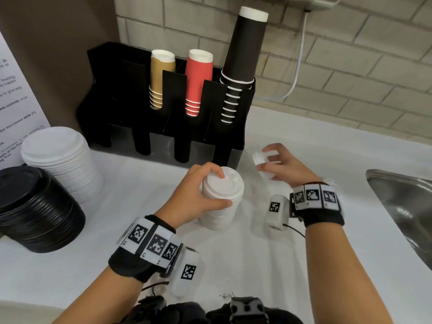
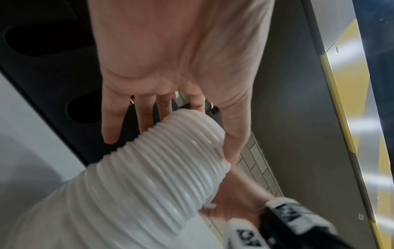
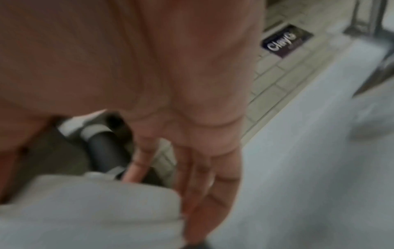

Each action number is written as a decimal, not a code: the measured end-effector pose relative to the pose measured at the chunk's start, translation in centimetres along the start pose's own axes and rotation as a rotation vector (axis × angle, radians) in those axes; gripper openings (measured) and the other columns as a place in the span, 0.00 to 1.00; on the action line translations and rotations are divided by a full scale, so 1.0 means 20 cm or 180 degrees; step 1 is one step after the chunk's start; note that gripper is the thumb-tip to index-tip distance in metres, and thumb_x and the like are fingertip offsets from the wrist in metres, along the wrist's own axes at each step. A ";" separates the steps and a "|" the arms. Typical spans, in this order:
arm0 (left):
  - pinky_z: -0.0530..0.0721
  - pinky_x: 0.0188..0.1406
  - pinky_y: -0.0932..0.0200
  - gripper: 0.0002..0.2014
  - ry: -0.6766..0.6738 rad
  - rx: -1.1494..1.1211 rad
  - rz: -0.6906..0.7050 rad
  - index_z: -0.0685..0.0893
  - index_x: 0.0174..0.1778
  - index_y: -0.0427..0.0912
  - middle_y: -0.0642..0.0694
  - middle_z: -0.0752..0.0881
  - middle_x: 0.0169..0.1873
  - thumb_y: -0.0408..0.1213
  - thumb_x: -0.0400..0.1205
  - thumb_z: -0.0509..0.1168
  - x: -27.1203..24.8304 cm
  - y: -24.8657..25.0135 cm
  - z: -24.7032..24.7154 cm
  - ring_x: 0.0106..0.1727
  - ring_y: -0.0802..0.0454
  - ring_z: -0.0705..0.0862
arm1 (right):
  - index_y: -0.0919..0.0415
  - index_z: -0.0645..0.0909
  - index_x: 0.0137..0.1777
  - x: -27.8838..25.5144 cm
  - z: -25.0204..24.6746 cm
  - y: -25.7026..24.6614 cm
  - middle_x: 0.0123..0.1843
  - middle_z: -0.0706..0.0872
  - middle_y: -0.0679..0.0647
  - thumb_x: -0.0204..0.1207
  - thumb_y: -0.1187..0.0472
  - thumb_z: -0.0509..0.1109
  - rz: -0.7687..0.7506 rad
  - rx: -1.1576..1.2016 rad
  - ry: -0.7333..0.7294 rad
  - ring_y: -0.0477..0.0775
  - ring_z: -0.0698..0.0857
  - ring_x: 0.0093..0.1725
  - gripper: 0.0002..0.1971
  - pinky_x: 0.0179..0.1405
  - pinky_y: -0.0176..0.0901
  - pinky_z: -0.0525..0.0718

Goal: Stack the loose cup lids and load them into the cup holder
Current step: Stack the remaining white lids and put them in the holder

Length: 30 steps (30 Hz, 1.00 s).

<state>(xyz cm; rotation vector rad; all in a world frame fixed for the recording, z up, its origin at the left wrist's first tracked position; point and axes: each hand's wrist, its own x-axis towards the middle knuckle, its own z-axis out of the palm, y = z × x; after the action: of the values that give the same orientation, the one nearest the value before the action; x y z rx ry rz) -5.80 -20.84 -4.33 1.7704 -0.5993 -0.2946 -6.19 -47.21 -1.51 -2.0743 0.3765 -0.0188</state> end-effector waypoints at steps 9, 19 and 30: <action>0.76 0.57 0.66 0.51 0.0146 -0.0136 -0.0034 0.54 0.73 0.66 0.54 0.78 0.65 0.41 0.65 0.84 0.01 -0.05 0.01 0.65 0.64 0.77 | 0.45 0.83 0.58 -0.26 0.18 -0.23 0.61 0.82 0.40 0.67 0.62 0.81 -0.1303 -0.0254 -0.0926 0.41 0.80 0.62 0.21 0.49 0.31 0.81; 0.75 0.54 0.70 0.49 0.0074 -0.0182 0.0056 0.55 0.73 0.63 0.51 0.79 0.65 0.44 0.66 0.83 0.02 -0.05 0.02 0.65 0.60 0.78 | 0.43 0.83 0.55 -0.29 0.23 -0.26 0.66 0.78 0.44 0.63 0.60 0.84 -0.1341 -0.0742 -0.0839 0.40 0.76 0.66 0.21 0.56 0.33 0.79; 0.73 0.47 0.82 0.23 -0.0167 -0.0061 0.0231 0.74 0.49 0.57 0.70 0.79 0.55 0.41 0.68 0.82 0.04 -0.06 -0.03 0.57 0.72 0.76 | 0.50 0.84 0.45 -0.11 0.18 -0.09 0.53 0.85 0.43 0.70 0.54 0.77 -0.0806 0.0898 -0.0179 0.42 0.83 0.56 0.07 0.53 0.38 0.82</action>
<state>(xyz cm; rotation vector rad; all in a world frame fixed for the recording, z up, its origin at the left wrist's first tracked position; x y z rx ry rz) -4.56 -20.62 -5.25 1.7229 -0.6944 -0.2965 -7.27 -42.75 -1.46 -1.8259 0.0690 -0.1564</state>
